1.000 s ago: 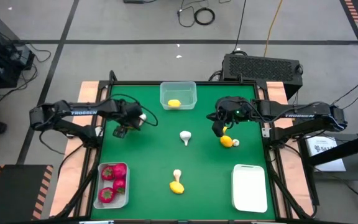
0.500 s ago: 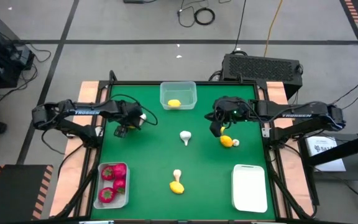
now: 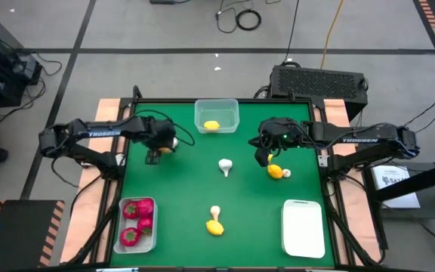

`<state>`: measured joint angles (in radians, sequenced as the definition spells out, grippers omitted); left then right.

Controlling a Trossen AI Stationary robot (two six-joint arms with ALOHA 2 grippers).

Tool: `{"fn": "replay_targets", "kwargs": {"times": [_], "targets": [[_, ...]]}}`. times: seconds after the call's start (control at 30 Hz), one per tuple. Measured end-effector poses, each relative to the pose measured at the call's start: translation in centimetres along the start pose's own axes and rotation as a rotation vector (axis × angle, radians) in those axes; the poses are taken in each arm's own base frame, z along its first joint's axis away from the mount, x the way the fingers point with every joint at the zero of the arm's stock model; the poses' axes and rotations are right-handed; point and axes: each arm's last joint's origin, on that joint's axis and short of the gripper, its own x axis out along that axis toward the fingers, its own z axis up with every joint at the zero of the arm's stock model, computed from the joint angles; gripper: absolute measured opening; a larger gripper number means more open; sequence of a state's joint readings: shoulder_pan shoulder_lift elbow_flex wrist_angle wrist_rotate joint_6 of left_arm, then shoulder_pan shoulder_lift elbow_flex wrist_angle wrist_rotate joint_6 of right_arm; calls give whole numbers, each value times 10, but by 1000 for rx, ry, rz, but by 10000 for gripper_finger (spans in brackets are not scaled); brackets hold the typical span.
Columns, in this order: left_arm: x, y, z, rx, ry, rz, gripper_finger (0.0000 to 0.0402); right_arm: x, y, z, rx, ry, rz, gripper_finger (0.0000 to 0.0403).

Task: Sort produce into baskets
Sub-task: Put the lemon into the transparent bin

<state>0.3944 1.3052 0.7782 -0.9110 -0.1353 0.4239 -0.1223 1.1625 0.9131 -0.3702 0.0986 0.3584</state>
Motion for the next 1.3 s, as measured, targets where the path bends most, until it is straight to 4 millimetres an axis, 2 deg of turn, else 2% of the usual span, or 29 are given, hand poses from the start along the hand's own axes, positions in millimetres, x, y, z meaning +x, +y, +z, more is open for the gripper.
{"fn": "replay_targets", "kwargs": {"times": [0.17,0.3,0.43,0.6,0.83,1.1,1.3], "targets": [[-35,12,22,-86,-133,31,240,0,0,0,-7,0,-2,0],[-65,32,45,-210,-310,115,240,0,-1,0,-27,-2,-7,0],[-78,57,66,-347,-446,112,240,0,-3,1,-33,-5,-14,0],[-60,86,95,-415,-461,32,240,1,-7,3,-34,-9,-30,0],[-28,121,137,-445,-418,23,240,1,-11,4,-38,-10,-37,0],[-2,148,162,-521,-396,7,240,1,-11,3,-53,1,-41,0],[25,150,170,-551,-373,-54,240,1,-12,1,-59,22,-47,0]]}}
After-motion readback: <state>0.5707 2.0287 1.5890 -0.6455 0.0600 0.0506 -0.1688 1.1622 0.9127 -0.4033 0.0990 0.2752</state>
